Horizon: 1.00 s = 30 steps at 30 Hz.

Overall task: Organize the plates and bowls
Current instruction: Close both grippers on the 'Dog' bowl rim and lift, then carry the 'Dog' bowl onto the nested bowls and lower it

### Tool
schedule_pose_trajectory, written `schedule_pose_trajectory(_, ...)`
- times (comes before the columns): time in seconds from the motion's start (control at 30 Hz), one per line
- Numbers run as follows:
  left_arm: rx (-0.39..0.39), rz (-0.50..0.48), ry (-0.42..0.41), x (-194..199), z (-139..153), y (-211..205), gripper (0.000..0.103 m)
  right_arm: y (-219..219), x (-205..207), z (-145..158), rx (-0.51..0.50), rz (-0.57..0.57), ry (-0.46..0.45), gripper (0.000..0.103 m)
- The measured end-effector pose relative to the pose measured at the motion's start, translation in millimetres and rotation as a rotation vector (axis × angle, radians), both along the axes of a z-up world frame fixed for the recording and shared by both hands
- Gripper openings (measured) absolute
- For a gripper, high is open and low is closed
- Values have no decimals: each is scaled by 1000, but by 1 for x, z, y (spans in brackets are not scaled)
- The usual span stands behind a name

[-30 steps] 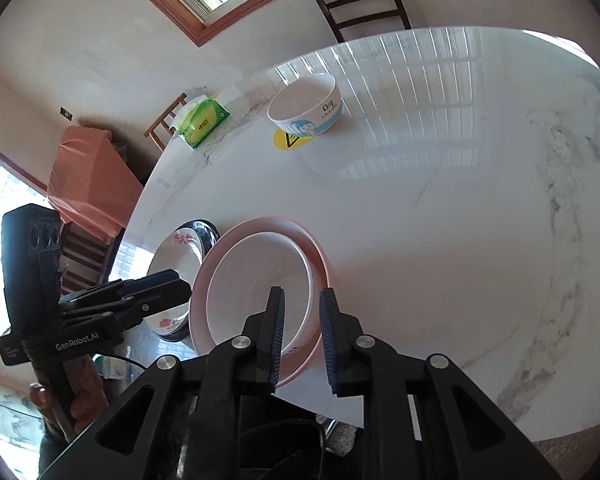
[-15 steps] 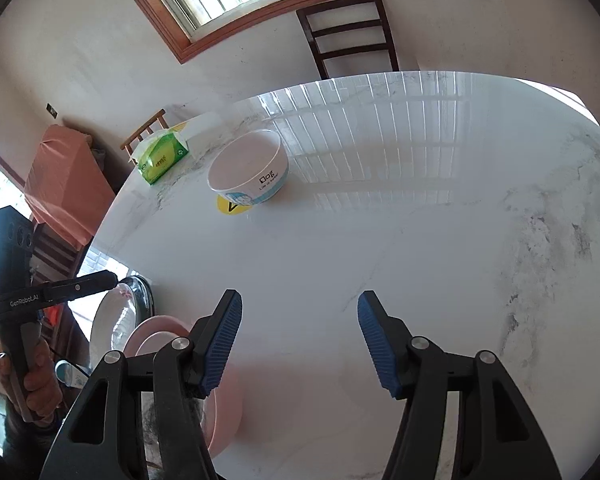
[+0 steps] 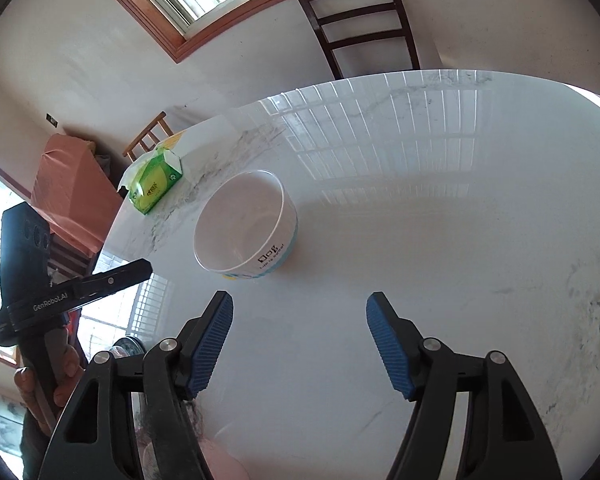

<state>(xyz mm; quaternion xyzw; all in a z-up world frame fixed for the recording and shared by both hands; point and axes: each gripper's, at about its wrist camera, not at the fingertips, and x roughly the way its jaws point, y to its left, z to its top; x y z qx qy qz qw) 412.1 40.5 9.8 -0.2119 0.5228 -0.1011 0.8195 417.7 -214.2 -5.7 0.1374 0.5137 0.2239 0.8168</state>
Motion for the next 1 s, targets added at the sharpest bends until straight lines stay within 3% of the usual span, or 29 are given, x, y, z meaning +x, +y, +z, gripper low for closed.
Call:
schedule_pose_trajectory(0.3,1,5,68,39,-26,-4,45,32,47,-13,0,23,39,67)
schedule_pose_trajectory(0.43,15,8,81,49,-36,-8,45,43,61,-25,-7,25,63,51)
schedule_pose_trajectory(0.63,65,5,88,64,-47,-19,45,56,78,-39,-24,45,87,40)
schedule_pose_trajectory(0.7,92,8,127,67,-57,-23,37,61,80,-45,-52,57,104,16)
schedule_pose_trajectory(0.73,103,15,144,67,-62,-24,21,62,80,-46,-66,54,98,15)
schedule_pose_trajectory(0.87,162,16,116,65,-62,-30,18,62,78,-45,-59,62,84,15)
schedule_pose_trajectory(1.0,133,10,127,56,-57,-28,18,52,70,-41,-18,48,104,14)
